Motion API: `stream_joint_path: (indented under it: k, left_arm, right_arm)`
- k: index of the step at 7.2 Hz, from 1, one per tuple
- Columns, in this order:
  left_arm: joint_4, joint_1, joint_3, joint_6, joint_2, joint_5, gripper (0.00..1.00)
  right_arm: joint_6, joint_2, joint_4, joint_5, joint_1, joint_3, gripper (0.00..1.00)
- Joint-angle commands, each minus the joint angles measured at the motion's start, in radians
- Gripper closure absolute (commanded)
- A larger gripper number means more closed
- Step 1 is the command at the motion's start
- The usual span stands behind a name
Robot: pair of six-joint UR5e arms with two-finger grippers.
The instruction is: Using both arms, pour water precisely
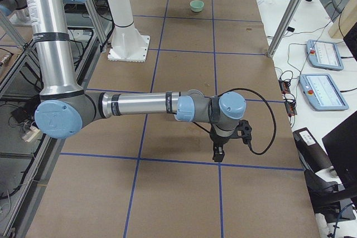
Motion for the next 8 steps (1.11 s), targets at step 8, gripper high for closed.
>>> stream_joint_path:
  k: [8]
  left_arm:
    - [0.007,-0.031,0.0,0.03,0.055,-0.003,0.0]
  right_arm:
    - [0.001,-0.08,0.108,-0.001,-0.009,0.02,0.0]
